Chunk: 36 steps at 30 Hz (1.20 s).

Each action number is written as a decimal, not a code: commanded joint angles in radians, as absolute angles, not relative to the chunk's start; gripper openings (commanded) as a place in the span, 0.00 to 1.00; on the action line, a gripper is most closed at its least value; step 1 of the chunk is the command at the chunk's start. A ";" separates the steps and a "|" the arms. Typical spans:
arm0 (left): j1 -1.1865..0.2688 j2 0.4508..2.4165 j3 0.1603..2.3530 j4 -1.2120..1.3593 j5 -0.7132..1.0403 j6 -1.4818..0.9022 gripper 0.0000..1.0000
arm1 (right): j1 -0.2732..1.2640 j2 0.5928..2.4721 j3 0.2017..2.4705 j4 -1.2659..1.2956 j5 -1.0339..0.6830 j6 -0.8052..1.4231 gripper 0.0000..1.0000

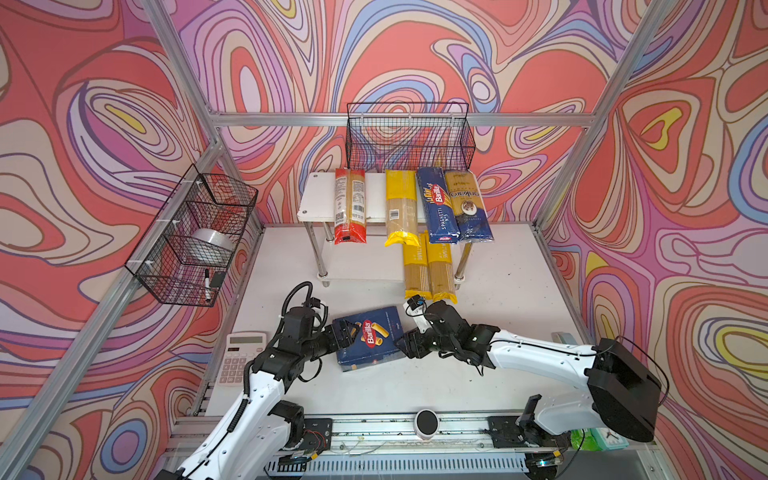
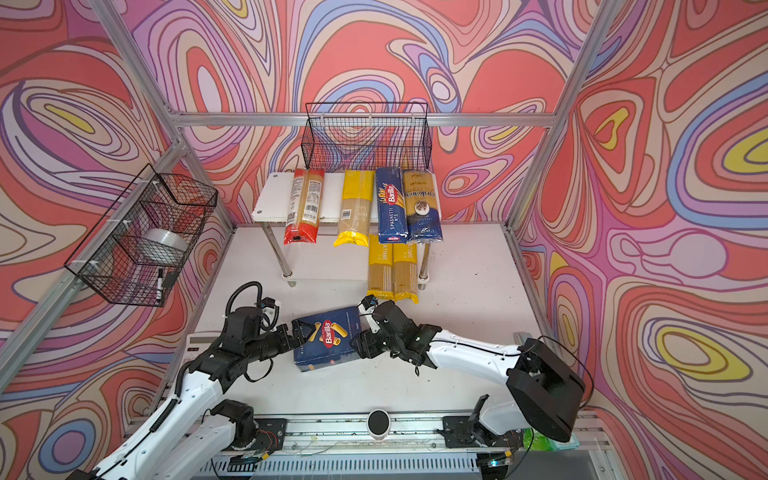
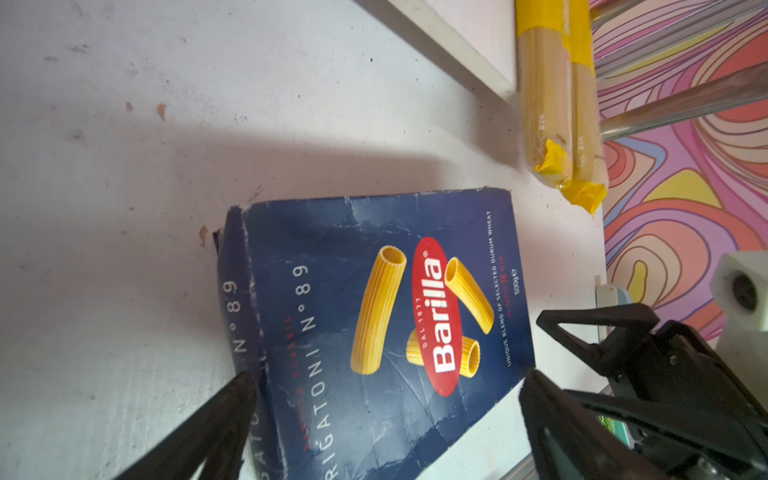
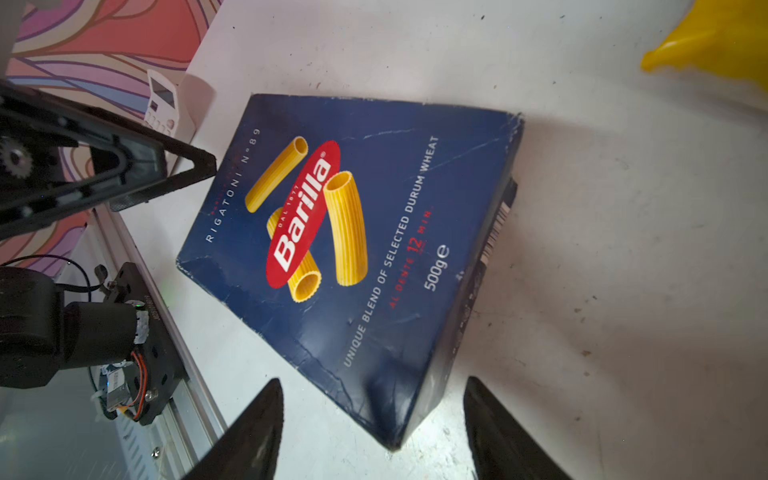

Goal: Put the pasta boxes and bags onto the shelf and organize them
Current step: 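Grasp the blue Barilla box from both sides with the left and right grippers, then lift the blue box with both grippers and carry it toward the shelf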

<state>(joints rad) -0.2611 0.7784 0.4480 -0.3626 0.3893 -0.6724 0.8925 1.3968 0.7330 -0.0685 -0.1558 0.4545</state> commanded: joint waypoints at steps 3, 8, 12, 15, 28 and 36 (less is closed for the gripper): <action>-0.263 0.689 0.387 -0.456 0.362 -0.683 1.00 | 0.891 1.418 0.712 -0.022 -0.107 0.456 0.70; -0.262 0.581 0.334 -0.431 0.397 -0.695 1.00 | 0.881 1.449 0.695 0.058 -0.162 0.460 0.71; -0.263 0.551 0.301 -0.378 0.436 -0.687 1.00 | 0.881 1.489 0.702 0.083 -0.195 0.470 0.70; -0.263 0.562 0.287 -0.343 0.458 -0.667 1.00 | 0.881 1.497 0.696 0.098 -0.196 0.477 0.70; -0.264 0.636 0.273 -0.193 0.512 -0.631 1.00 | 0.880 1.557 0.696 0.198 -0.268 0.487 0.70; -0.264 0.634 0.272 -0.125 0.563 -0.607 1.00 | 0.880 1.571 0.700 0.259 -0.318 0.514 0.70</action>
